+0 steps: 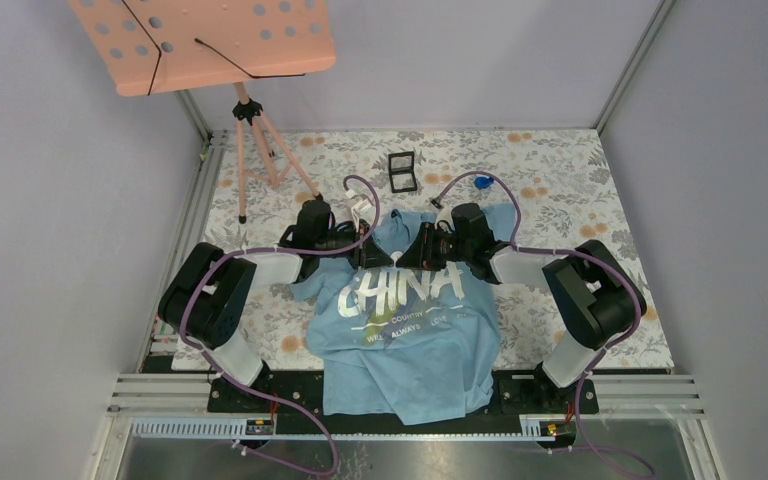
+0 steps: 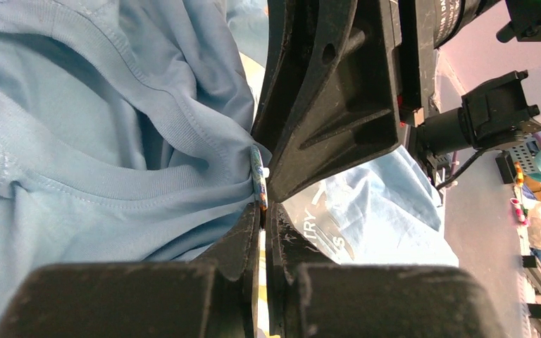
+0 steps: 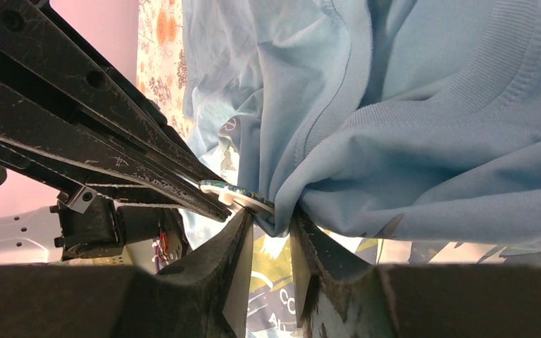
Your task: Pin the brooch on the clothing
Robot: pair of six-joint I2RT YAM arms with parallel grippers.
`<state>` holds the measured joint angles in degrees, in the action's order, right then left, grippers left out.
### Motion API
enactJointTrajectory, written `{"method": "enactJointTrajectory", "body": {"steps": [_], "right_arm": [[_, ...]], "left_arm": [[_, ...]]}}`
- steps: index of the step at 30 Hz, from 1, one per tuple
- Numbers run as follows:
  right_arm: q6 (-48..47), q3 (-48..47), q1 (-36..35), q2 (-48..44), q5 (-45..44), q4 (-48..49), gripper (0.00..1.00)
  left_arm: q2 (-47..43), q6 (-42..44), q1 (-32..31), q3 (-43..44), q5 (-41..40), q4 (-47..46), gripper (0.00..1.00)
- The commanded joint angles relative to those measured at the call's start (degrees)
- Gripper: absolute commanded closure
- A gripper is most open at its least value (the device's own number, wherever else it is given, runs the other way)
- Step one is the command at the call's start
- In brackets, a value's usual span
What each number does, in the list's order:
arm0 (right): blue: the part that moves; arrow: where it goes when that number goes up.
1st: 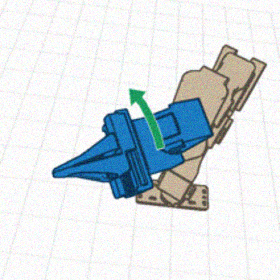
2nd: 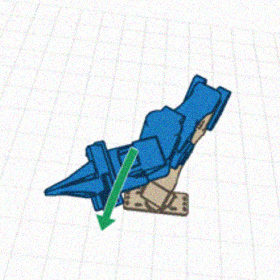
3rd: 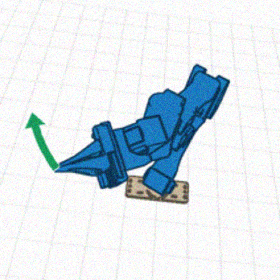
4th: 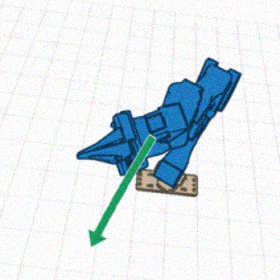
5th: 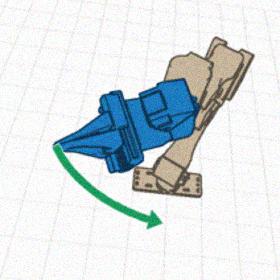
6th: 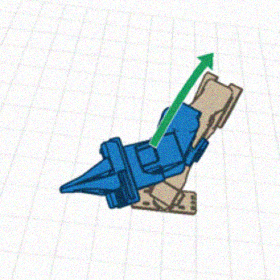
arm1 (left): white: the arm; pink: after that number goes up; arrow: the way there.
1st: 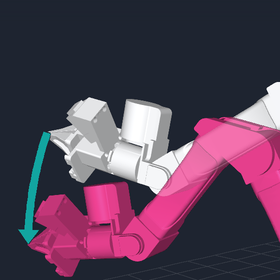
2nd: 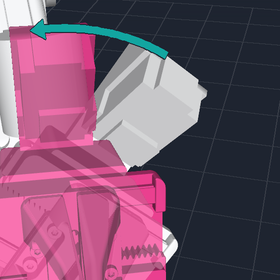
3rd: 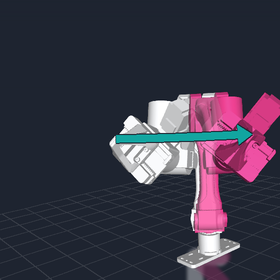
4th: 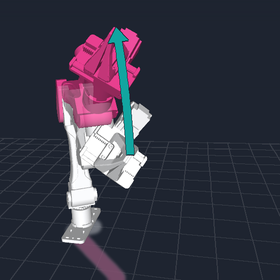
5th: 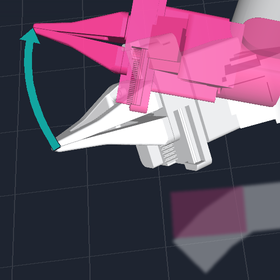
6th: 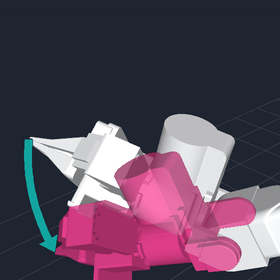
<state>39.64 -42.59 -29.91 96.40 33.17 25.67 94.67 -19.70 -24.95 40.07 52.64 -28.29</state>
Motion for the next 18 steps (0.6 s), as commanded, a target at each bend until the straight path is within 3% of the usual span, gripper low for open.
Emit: {"method": "enactJointTrajectory", "body": {"steps": [1, 5, 8, 12, 15, 17, 18], "right_arm": [[-0.2, -0.7, 2.8, -0.4, -11.2, 2.5, 0.68], [-2.0, 2.6, 3.3, -6.3, -12.8, 1.0, 0.56], [-5.3, 4.1, 4.0, -12.8, -16.0, -4.3, 0.47], [-10.0, 4.3, 4.8, -22.4, -22.4, -15.6, 0.38], [-13.1, 3.1, 5.3, -28.5, -30.0, -28.0, 0.31], [-15.2, 2.8, 5.7, -31.9, -34.5, -33.3, 0.28], [-15.7, 2.8, 6.0, -33.8, -36.7, -35.2, 0.25]], "left_arm": [[-1.7, 1.3, -1.8, 2.5, 4.6, 2.9, 1.00], [-2.9, 2.9, -0.6, 2.2, -4.6, 5.8, 1.00], [-4.7, 3.7, -0.4, 1.1, -8.3, 6.0, 0.91], [-8.9, 3.8, -0.4, -0.9, -11.9, 4.8, 0.59], [-14.5, 2.9, -0.4, -3.2, -17.1, 4.8, 0.42], [-19.0, 1.9, -0.5, -4.9, -21.1, 5.0, 0.23], [-21.2, 1.4, -0.5, -5.5, -24.1, 5.9, 0.20]]}}
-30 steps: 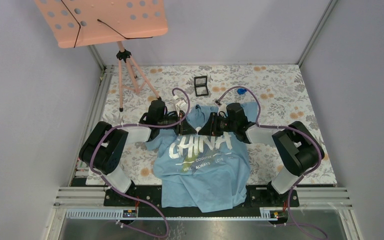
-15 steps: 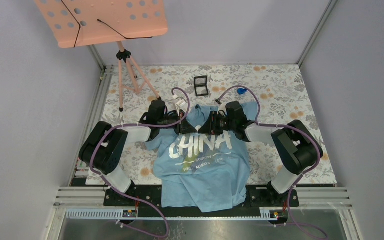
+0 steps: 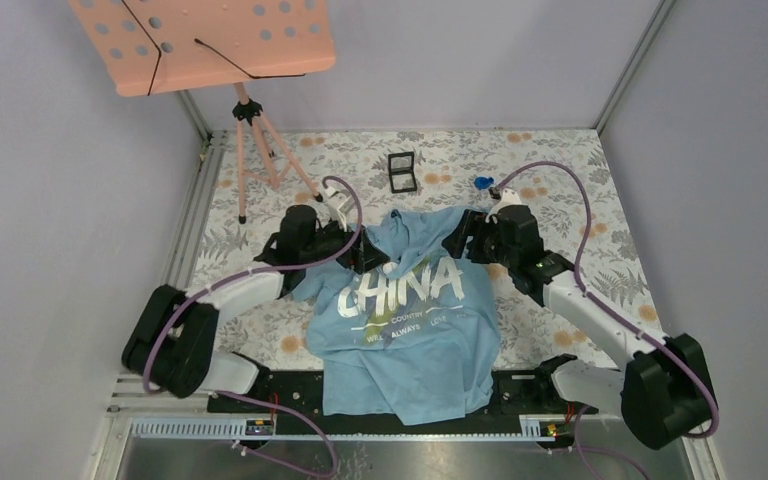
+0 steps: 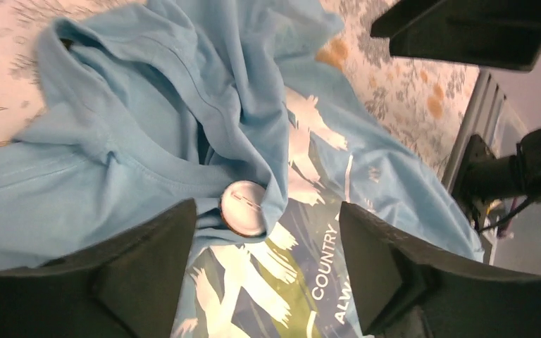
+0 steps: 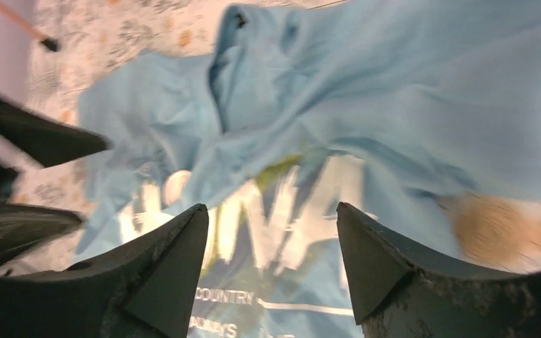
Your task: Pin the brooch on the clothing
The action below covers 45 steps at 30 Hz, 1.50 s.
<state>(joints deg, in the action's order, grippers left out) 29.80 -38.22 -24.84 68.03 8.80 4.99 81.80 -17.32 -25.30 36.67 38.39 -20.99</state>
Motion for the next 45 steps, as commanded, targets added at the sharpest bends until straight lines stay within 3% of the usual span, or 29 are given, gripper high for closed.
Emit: {"method": "enactJointTrajectory", "body": {"steps": [1, 5, 7, 14, 22, 24, 35, 45], "right_arm": [[-6.4, -1.5, 1.4, -6.6, -14.1, -16.5, 0.23], [-7.8, -1.7, 4.5, -8.2, -17.6, -20.8, 0.18], [-7.8, -2.4, 7.0, -6.7, -16.8, -21.7, 0.18], [-7.6, -8.9, 15.8, 6.7, -10.4, -21.7, 0.13], [-7.1, -20.1, 19.7, 23.1, -7.2, -23.7, 0.21], [-6.8, -22.4, 20.4, 25.8, -6.4, -24.1, 0.22], [-5.4, -38.9, 24.3, 40.6, -3.3, -29.3, 0.21], [-5.0, -46.6, 24.5, 48.0, 0.6, -33.1, 0.24]], "left_arm": [[-10.2, -2.0, -0.1, -2.4, -13.6, 0.1, 0.16], [-13.2, -5.6, 0.1, -0.5, -28.9, 11.5, 0.12], [-11.8, -6.6, 0.6, 1.2, -32.5, 15.3, 0.09], [-2.7, -11.2, 3.2, 7.6, -34.9, 20.6, 0.08], [8.1, -14.0, 6.5, 14.5, -32.0, 20.2, 0.07], [11.2, -15.1, 7.5, 16.0, -28.7, 19.4, 0.11], [19.1, -15.8, 7.5, 21.1, -28.2, 20.9, 0.25], [22.6, -15.3, 7.6, 24.0, -28.2, 22.3, 0.50]]}}
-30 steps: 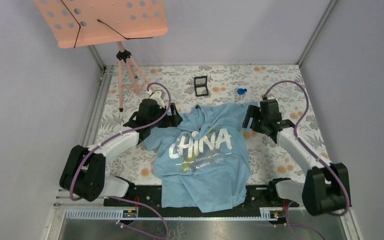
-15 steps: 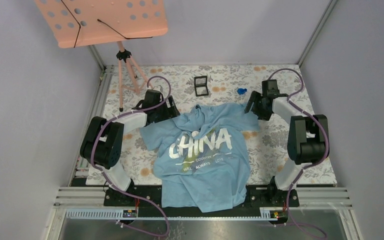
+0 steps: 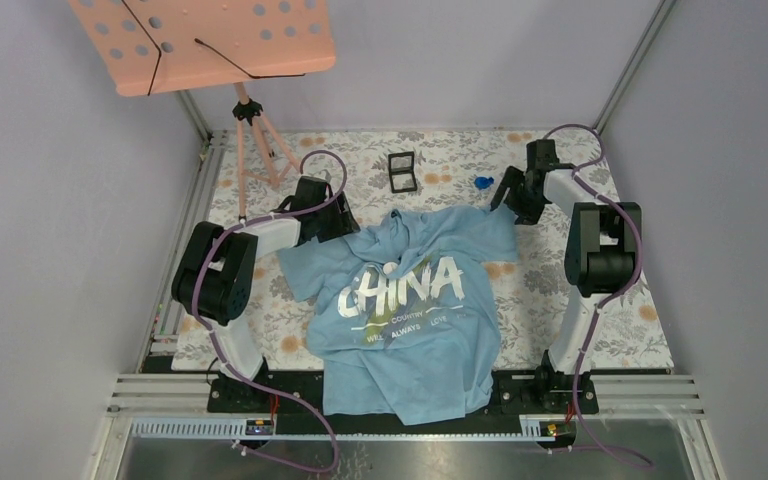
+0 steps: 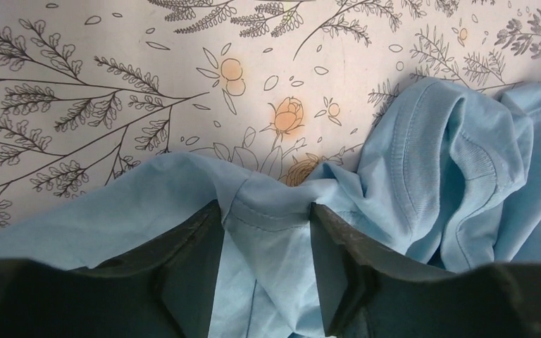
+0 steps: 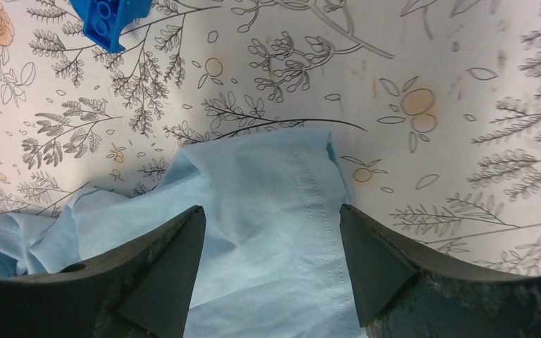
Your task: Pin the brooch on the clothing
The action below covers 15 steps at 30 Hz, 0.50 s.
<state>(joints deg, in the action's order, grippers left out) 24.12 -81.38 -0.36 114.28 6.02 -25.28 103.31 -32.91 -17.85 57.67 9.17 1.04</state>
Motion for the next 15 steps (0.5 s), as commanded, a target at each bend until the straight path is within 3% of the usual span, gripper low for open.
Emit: {"method": "enactJointTrajectory", "body": {"steps": [1, 4, 6, 9, 15], "right_arm": [[0.6, -3.8, 0.0, 2.1, 3.5, -3.3, 0.25], [0.0, -4.0, 0.0, 2.3, 3.4, -3.6, 0.28], [-0.6, -4.7, -0.1, 3.1, 3.4, -3.8, 0.36], [-1.1, -6.5, -0.1, 4.3, 3.4, -5.4, 0.46], [-1.1, -8.1, 0.0, 5.4, 4.2, -5.7, 0.81]], "left_arm": [[1.4, 0.3, 0.2, 3.3, 1.2, 0.4, 0.53], [1.9, 0.4, 0.3, 4.1, 1.2, 0.5, 0.64], [2.0, 0.3, 0.4, 4.4, 1.2, 0.5, 0.71], [2.0, 0.4, 0.7, 4.6, 1.4, 0.5, 0.75], [1.0, 0.7, 1.4, 4.6, 1.2, 0.6, 0.84]]}}
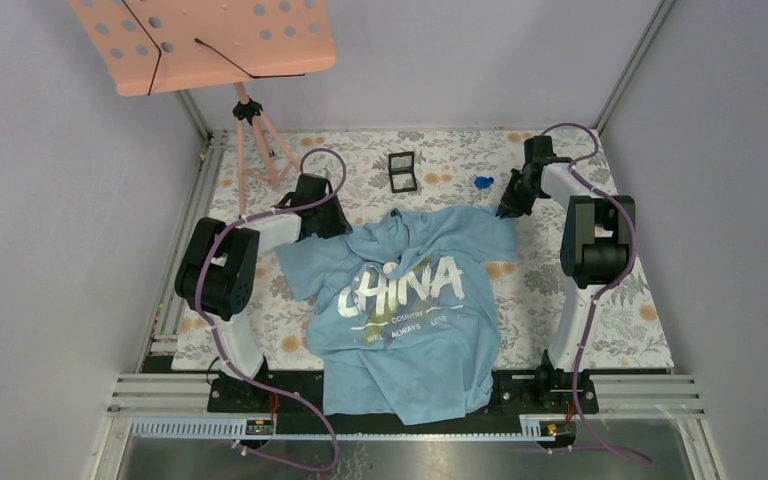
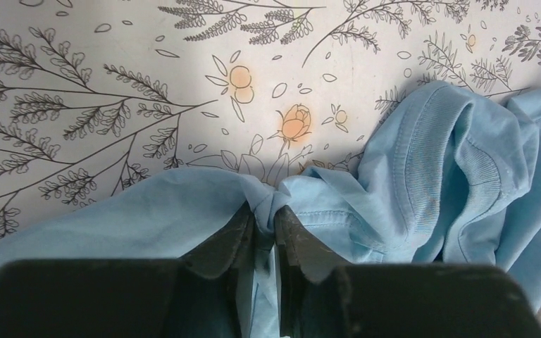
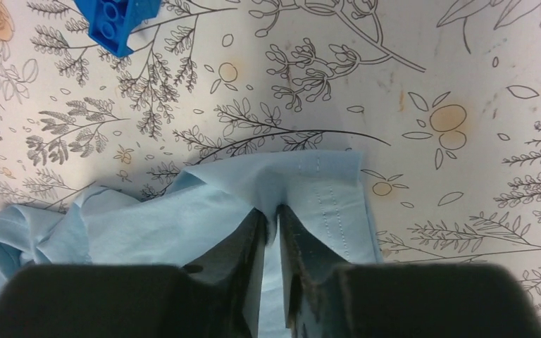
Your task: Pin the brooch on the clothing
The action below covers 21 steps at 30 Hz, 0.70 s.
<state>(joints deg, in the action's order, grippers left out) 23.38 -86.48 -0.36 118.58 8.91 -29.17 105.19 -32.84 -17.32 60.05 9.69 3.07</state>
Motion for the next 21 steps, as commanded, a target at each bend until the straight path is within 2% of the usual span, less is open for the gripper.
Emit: {"method": "enactJointTrajectory", "body": {"steps": [1, 3, 4, 8, 12, 21], "right_arm": [[-0.4, -3.2, 0.0, 1.3, 1.5, -1.8, 0.86], [-0.5, -3.7, 0.0, 1.4, 1.6, -1.8, 0.99], [-0.7, -3.8, 0.0, 1.3, 1.5, -1.8, 1.00], [-1.3, -4.5, 0.0, -0.2, -1.8, -2.0, 1.00], [-1.9, -5.9, 3.2, -1.4, -4.4, -2.1, 1.00], [-3.8, -13.6, 7.4, 2.9, -5.0, -4.8, 1.00]], "left_arm": [[-0.9, 0.7, 1.1, 2.3, 0.6, -1.5, 0.86], [-0.8, 0.7, 1.5, 2.5, 0.7, -1.7, 0.94], [-0.8, 0.8, 1.8, 2.6, 0.6, -1.7, 0.99], [-1.1, 1.0, 3.1, 2.6, -0.5, -1.7, 1.00], [-2.4, 0.5, 5.3, 1.9, -1.9, -2.8, 1.00], [-3.8, 0.4, 7.9, 2.7, -3.4, -6.3, 1.00]]}}
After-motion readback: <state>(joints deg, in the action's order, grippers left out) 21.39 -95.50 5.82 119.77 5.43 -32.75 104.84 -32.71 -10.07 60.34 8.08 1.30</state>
